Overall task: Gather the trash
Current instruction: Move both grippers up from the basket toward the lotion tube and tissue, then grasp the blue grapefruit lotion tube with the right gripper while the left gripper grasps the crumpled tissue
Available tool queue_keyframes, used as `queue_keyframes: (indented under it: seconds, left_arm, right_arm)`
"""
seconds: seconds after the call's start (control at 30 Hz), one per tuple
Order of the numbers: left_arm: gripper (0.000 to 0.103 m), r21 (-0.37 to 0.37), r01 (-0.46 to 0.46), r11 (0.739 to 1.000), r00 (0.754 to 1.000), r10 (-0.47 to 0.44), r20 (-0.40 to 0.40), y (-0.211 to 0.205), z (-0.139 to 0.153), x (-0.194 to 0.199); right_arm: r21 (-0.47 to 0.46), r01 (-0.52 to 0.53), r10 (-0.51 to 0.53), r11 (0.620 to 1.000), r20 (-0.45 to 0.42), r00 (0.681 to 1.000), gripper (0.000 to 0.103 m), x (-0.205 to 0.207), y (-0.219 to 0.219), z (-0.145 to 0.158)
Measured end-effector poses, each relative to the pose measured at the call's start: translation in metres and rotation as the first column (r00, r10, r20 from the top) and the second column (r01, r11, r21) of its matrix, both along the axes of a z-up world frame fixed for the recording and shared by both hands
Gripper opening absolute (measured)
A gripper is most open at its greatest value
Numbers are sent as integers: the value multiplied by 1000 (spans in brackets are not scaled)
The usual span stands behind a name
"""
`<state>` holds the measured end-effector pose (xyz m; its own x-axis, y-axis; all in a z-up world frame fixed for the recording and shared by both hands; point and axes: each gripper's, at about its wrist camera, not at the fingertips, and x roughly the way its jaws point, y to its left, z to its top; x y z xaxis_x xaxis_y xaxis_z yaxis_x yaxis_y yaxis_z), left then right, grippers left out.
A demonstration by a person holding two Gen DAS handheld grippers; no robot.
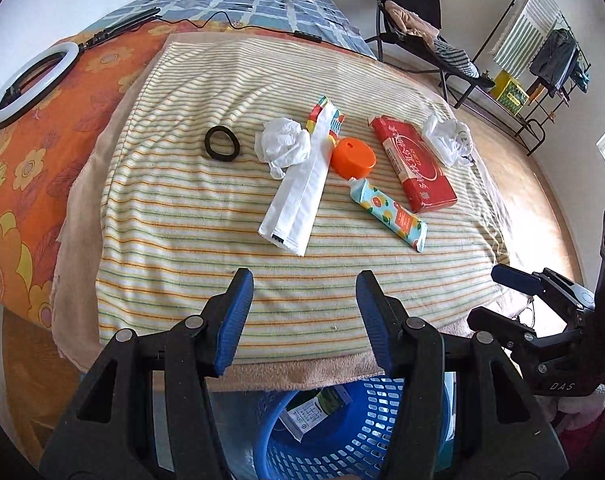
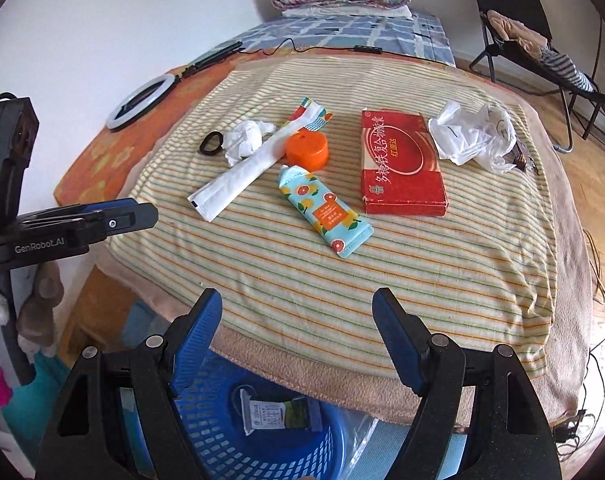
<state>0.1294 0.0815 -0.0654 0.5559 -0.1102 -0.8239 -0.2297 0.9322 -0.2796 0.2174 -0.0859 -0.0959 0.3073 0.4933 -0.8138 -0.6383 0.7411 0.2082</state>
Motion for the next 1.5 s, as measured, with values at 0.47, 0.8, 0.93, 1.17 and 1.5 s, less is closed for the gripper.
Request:
queue_keyframes:
  seconds: [0.47,0.8,0.93,1.17,1.5]
  left_arm:
    - [55,-3,-16,1000,1000,16,-11,29,-8,72]
    - [55,7,-6,1000,999,6,-33,36,-23,113]
    - [55,6,-6,1000,999,6,-43,37,-31,124]
    - [55,-11,-15,1000,998,15,-56,42,-41,133]
    - [32,-6,-5,1000,999,5,-53,44,-46,139]
  right_arm:
    - [-49,-61,60,997,-14,998,77,53,44,-20]
    - [-73,-73,71,995,-25,997,77,77,62,-36]
    - [-81,-87,86,993,-17,996,77,81,69,-36]
    - [-90,-128,126,988,-24,992,68,84,79,-36]
    - [-156,-139,136,978,-27,990,63,84,84,-51]
